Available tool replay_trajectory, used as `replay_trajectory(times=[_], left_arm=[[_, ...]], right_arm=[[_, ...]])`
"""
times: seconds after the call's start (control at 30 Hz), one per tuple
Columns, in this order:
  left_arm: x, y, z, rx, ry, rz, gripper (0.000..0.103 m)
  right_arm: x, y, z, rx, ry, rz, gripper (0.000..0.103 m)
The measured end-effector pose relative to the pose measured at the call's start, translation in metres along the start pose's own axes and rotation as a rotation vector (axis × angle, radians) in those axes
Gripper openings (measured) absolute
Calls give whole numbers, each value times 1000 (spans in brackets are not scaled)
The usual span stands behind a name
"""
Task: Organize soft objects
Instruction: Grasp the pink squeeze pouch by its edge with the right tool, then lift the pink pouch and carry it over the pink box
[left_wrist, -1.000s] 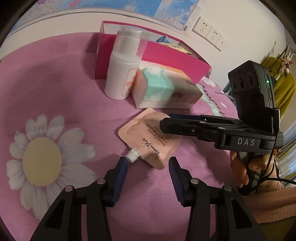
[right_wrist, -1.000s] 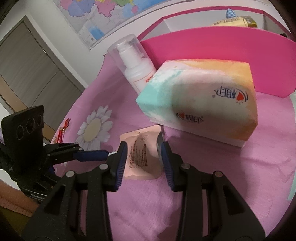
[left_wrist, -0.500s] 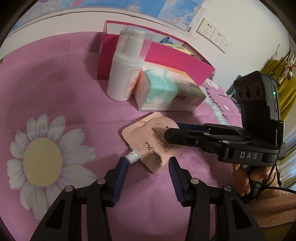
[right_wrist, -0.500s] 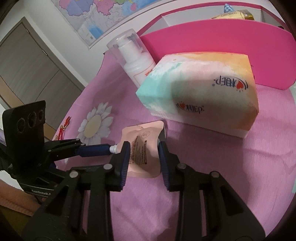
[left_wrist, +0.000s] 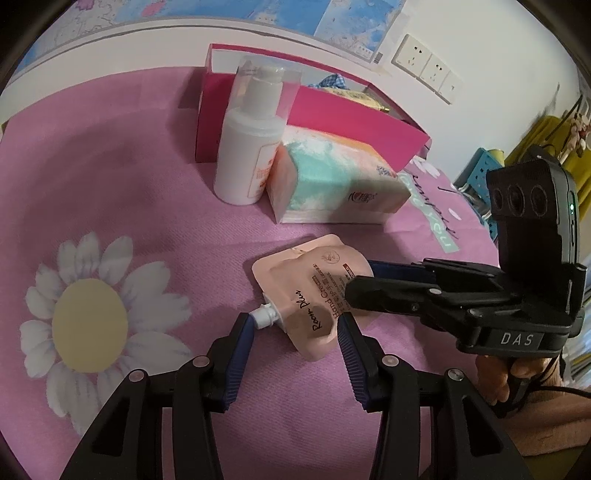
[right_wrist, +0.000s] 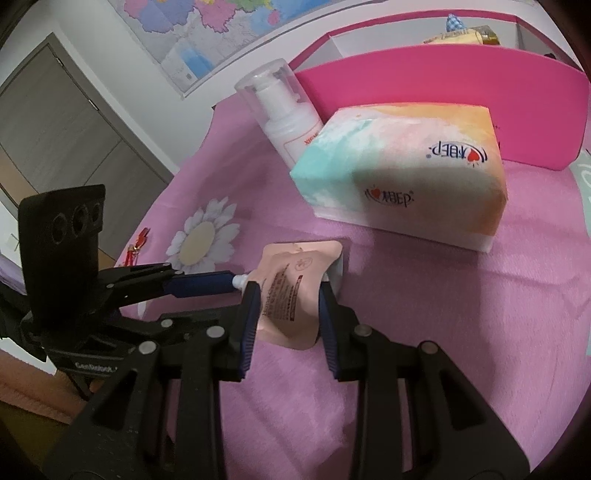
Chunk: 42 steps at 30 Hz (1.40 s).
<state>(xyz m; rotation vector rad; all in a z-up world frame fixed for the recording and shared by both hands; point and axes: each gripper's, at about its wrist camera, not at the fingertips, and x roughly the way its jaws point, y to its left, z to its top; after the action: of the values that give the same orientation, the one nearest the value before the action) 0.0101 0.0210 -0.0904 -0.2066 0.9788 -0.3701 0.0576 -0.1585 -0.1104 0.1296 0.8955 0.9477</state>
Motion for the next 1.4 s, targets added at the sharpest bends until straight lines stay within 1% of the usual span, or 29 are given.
replay_trajectory(times=[0.37, 0.73, 0.93, 1.13, 1.4], left_arm=[[-23, -14, 15, 61, -67, -13, 47], [-48, -33, 45, 133, -165, -26, 47], [-51, -41, 67, 157, -201, -28, 47], [-55, -49, 87, 198, -239, -3, 47], [-53, -51, 110, 206, -270, 20, 47]], right_arm=[[-31, 12, 9, -31, -75, 8, 34], [-63, 18, 32, -64, -186, -17, 34], [-77, 17, 44, -75, -234, -36, 34], [-87, 17, 61, -94, -281, -54, 34], [-91, 10, 79, -93, -324, -65, 34]])
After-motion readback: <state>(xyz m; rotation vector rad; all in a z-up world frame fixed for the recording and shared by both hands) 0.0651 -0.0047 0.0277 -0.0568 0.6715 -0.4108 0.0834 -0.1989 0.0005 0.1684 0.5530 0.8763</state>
